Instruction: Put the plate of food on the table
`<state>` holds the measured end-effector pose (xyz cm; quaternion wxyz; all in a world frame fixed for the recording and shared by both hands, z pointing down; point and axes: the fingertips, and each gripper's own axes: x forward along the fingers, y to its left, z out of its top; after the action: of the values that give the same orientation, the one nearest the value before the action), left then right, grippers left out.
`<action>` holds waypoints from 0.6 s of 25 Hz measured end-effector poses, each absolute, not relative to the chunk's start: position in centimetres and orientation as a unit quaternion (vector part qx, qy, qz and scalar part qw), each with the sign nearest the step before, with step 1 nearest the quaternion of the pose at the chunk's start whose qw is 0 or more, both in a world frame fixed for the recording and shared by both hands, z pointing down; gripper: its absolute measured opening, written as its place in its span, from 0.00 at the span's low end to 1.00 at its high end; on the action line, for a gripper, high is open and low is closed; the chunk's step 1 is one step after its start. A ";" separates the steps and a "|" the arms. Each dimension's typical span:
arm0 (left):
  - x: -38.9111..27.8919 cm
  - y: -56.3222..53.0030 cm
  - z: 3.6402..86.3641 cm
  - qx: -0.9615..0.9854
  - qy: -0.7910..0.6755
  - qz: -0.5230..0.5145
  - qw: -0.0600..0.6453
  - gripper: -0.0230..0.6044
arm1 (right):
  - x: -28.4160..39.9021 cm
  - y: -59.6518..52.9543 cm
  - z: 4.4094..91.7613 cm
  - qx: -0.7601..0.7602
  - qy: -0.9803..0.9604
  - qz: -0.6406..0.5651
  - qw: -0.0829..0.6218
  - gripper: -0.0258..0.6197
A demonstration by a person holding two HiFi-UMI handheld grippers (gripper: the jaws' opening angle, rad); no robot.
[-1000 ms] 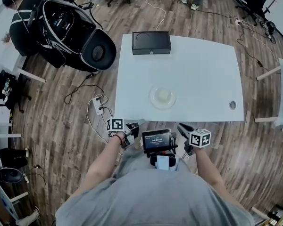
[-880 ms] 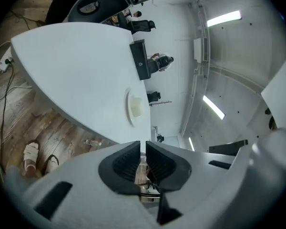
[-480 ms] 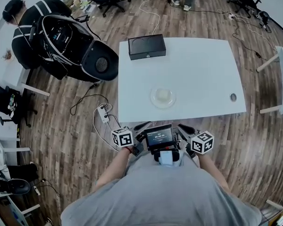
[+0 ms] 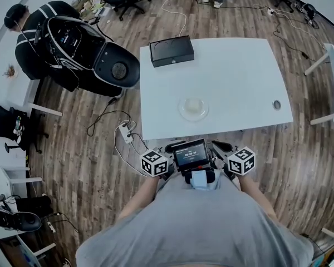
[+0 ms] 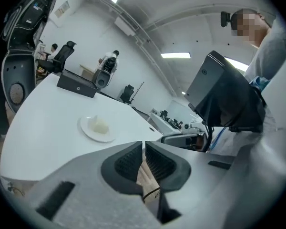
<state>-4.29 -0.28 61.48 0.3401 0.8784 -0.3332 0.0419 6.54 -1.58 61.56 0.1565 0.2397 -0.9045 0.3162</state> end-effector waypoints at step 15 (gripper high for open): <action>-4.4 0.2 61.6 0.872 -0.323 0.043 0.364 0.09 | 6.4 -1.2 61.2 0.235 -0.912 0.279 0.188 0.09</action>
<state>-4.36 0.17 61.55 0.3638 0.8724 -0.3235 0.0434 6.43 -1.15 61.17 0.1884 0.2353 -0.9118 0.2788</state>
